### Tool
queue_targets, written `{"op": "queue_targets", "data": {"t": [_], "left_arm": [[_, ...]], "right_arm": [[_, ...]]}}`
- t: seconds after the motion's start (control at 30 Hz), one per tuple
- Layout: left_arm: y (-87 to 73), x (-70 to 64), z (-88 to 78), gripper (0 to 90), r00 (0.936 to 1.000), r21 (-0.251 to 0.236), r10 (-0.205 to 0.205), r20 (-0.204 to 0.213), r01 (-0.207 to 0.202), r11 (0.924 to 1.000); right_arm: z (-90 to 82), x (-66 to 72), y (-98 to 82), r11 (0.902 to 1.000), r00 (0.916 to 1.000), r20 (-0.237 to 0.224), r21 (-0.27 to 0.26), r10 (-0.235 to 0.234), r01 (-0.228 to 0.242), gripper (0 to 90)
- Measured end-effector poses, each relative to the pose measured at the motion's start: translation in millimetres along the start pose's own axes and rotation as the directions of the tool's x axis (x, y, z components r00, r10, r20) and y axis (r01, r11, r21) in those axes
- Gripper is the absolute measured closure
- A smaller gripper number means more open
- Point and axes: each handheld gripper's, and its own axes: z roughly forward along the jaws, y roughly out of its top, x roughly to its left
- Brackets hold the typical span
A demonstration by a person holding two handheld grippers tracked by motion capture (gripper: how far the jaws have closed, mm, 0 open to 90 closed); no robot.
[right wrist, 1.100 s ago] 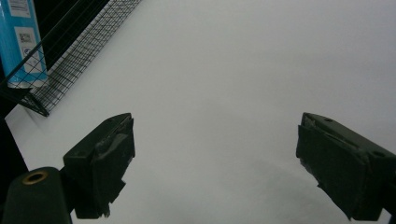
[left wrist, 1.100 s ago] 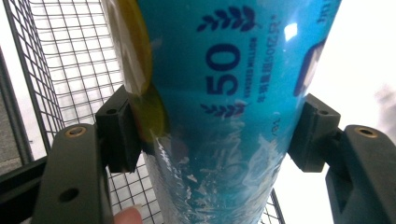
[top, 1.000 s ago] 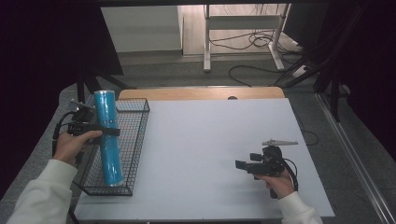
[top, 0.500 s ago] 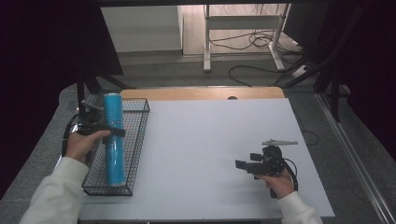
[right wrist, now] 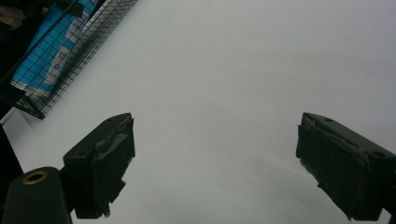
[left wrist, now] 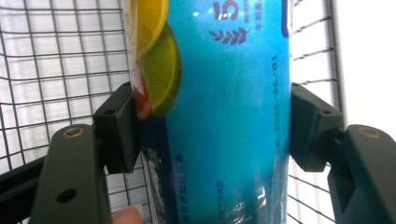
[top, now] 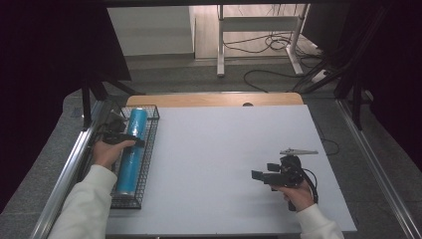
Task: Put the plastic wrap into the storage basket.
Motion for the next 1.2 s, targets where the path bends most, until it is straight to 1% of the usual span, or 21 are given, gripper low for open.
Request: {"op": "queue_targets", "data": {"t": [0.1, 0.17, 0.23, 0.27, 0.3, 0.33, 0.37, 0.4, 0.47, 0.5, 0.57, 0.67, 0.73, 0.77, 0.83, 0.93, 1.0, 1.07, 1.13, 1.17, 1.2], "left_arm": [[-0.1, 1.6, 6.3, 30.0, 0.9992, 0.003, -0.011, -0.038, 0.011, 0.9999], [-0.7, 1.1, 8.1, 28.6, 0.9962, 0.000, -0.005, -0.087, 0.005, 1.0000], [-1.1, 0.0, -0.1, 25.4, 0.9966, -0.056, -0.012, -0.082, 0.007, 0.9984], [-1.2, -1.4, -5.8, 23.3, 0.9966, -0.075, -0.005, -0.083, -0.001, 0.9972], [-1.6, -3.2, -10.1, 22.0, 0.9968, -0.085, 0.002, -0.080, -0.009, 0.9963], [-3.6, -5.6, -15.7, 20.0, 0.9982, -0.100, 0.009, -0.060, -0.015, 0.9948], [-3.6, -5.6, -15.7, 19.1, 0.9982, -0.100, 0.009, -0.060, -0.015, 0.9948], [-6.4, -7.3, -20.2, 18.7, 0.9988, -0.117, 0.022, -0.043, -0.027, 0.9927], [-10.0, -10.7, -25.2, 18.2, 0.9984, -0.136, 0.049, -0.029, -0.053, 0.9894], [-10.0, -10.7, -25.2, 18.0, 0.9984, -0.136, 0.049, -0.029, -0.053, 0.9894], [-15.2, -15.7, -32.5, 18.0, 0.9964, -0.169, 0.084, -0.009, -0.084, 0.9821], [-26.6, -26.6, -45.9, 19.4, 0.9874, -0.209, 0.157, 0.024, -0.148, 0.9667], [-36.4, -36.0, -55.3, 20.2, 0.9763, -0.232, 0.216, 0.018, -0.206, 0.9507], [-41.8, -40.3, -60.0, 20.3, 0.9695, -0.242, 0.245, 0.018, -0.233, 0.9418], [-54.0, -50.3, -68.7, 20.2, 0.9531, -0.257, 0.302, -0.011, -0.295, 0.9202], [-73.6, -63.0, -77.7, 20.0, 0.9269, -0.279, 0.375, 0.000, -0.360, 0.8902], [-86.8, -70.0, -82.0, 20.0, 0.9145, -0.303, 0.405, 0.006, -0.384, 0.8721], [-99.3, -76.5, -84.8, 20.1, 0.9049, -0.334, 0.425, 0.030, -0.391, 0.8576], [-112.1, -85.9, -86.4, 20.3, 0.8913, -0.369, 0.450, 0.052, -0.402, 0.8380], [-115.8, -89.8, -86.2, 20.4, 0.8861, -0.378, 0.459, 0.062, -0.405, 0.8324], [-121.2, -96.6, -84.7, 20.5, 0.8763, -0.389, 0.476, 0.072, -0.415, 0.8226]], "right_arm": [[0.6, 0.0, -0.2, 1.0000, 1.0000, 0.002, 0.003, -0.001, 0.001, 12.0], [0.8, 0.3, -0.4, 1.0000, 1.0000, 0.004, 0.004, -0.004, 0.004, 12.0], [0.8, 0.6, -0.4, 1.0000, 1.0000, 0.004, 0.004, -0.003, 0.003, 12.0], [0.8, 0.6, -0.4, 1.0000, 1.0000, 0.004, 0.003, -0.004, 0.004, 12.0], [0.9, 0.6, -0.4, 1.0000, 1.0000, 0.005, 0.003, -0.004, 0.004, 12.0], [0.7, 0.6, -0.3, 1.0000, 1.0000, 0.006, 0.002, -0.004, 0.004, 12.0], [0.2, 0.8, -0.3, 1.0000, 1.0000, 0.006, 0.000, -0.005, 0.005, 12.0], [-0.4, 0.8, -0.2, 1.0000, 0.9999, 0.008, -0.002, -0.007, 0.007, 12.0], [-1.5, 0.9, -0.4, 0.9999, 0.9999, 0.008, -0.007, -0.009, 0.010, 12.0], [-1.5, 0.9, -0.4, 0.9999, 0.9999, 0.008, -0.007, -0.009, 0.010, 12.0], [-3.0, 0.9, -0.3, 0.9998, 0.9999, 0.010, -0.012, -0.013, 0.013, 12.0], [-5.2, 0.8, -0.2, 0.9994, 0.9997, 0.012, -0.025, -0.023, 0.023, 12.0], [-6.1, 0.8, -0.3, 0.9990, 0.9993, 0.018, -0.030, -0.033, 0.034, 12.0], [-6.5, 0.8, -0.4, 0.9987, 0.9990, 0.020, -0.030, -0.040, 0.040, 11.9], [-6.1, 1.5, -1.1, 0.9978, 0.9981, 0.023, -0.034, -0.057, 0.058, 11.9], [-6.0, 3.3, -2.2, 0.9966, 0.9969, 0.023, -0.032, -0.075, 0.076, 11.9], [-5.9, 4.0, -2.9, 0.9964, 0.9967, 0.023, -0.031, -0.078, 0.079, 11.9], [-6.3, 4.0, -3.4, 0.9961, 0.9963, 0.026, -0.031, -0.081, 0.082, 11.9], [-6.9, 3.8, -3.6, 0.9961, 0.9964, 0.026, -0.032, -0.081, 0.082, 11.9], [-7.1, 3.8, -3.8, 0.9961, 0.9964, 0.025, -0.033, -0.081, 0.082, 11.9], [-7.4, 3.9, -3.8, 0.9959, 0.9962, 0.024, -0.033, -0.084, 0.084, 11.9]]}}
